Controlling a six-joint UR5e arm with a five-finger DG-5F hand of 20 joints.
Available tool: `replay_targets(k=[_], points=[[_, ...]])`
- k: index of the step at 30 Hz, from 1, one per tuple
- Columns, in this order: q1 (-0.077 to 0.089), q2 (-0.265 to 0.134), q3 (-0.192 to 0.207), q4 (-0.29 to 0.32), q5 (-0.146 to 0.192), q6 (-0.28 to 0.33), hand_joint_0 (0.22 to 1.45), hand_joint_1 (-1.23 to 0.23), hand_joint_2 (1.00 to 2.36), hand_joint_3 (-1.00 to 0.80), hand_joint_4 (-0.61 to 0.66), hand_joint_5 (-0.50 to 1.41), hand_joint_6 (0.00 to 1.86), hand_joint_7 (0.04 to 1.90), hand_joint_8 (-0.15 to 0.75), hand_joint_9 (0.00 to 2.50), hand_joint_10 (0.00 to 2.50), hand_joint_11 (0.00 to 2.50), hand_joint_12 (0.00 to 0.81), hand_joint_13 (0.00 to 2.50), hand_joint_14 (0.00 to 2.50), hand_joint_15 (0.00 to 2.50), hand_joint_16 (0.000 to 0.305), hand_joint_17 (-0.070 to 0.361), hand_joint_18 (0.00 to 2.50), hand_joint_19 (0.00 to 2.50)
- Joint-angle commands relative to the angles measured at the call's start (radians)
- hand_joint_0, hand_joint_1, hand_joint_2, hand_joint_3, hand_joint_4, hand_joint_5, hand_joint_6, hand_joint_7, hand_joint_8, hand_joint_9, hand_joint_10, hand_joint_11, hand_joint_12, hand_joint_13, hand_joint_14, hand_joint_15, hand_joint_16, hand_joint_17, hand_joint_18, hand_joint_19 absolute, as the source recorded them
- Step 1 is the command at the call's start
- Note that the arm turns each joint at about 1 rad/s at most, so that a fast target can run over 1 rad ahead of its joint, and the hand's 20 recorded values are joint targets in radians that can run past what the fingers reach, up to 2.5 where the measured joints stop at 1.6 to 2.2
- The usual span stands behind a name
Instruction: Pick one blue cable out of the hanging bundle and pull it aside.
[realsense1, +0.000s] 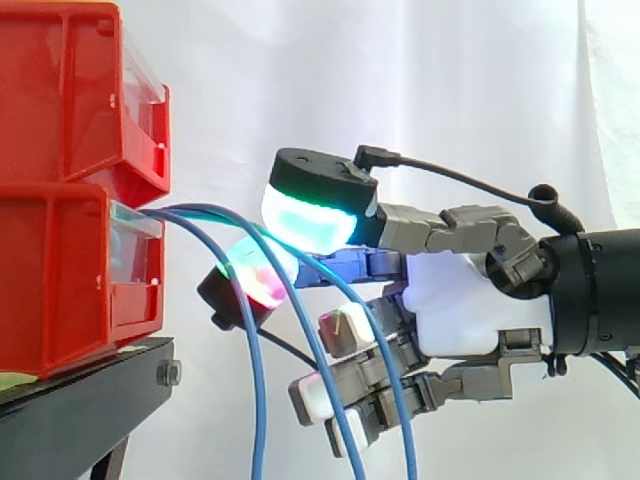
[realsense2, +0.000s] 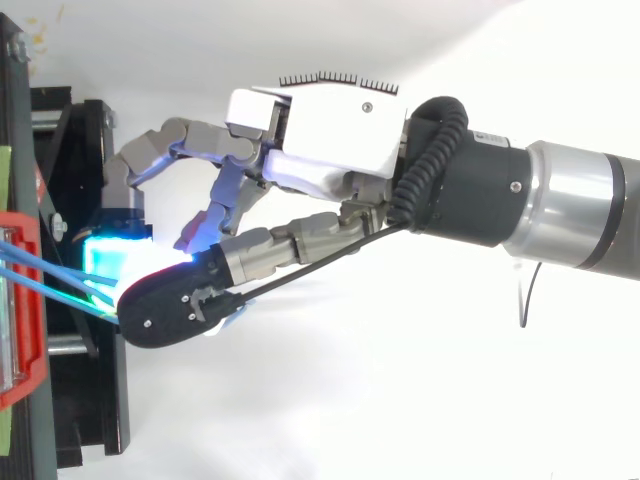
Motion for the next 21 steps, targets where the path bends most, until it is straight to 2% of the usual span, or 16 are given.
replay_targets(k=[1,11,21], points=[[-0.001,0.005,0.000,-0.010,-0.002,0.000,0.61,-0.87,1.03,-0.08,-0.11,-0.11,0.91,1.07,0.271,1.41,0.02,0.70,0.323,1.02,0.03,0.71,0.043,0.096,0.86,0.68],[-0.001,0.029,0.000,-0.056,-0.005,-0.003,0.58,-0.90,1.03,0.10,-0.31,-0.06,0.90,1.05,0.252,1.49,0.02,0.53,0.328,1.08,0.02,0.66,0.048,0.108,0.93,0.62],[0.004,0.052,0.000,-0.112,-0.007,-0.010,0.59,-0.91,1.02,0.12,-0.32,-0.05,0.90,1.01,0.253,1.15,0.01,0.18,0.364,0.98,0.02,0.49,0.049,0.109,0.85,0.50]])
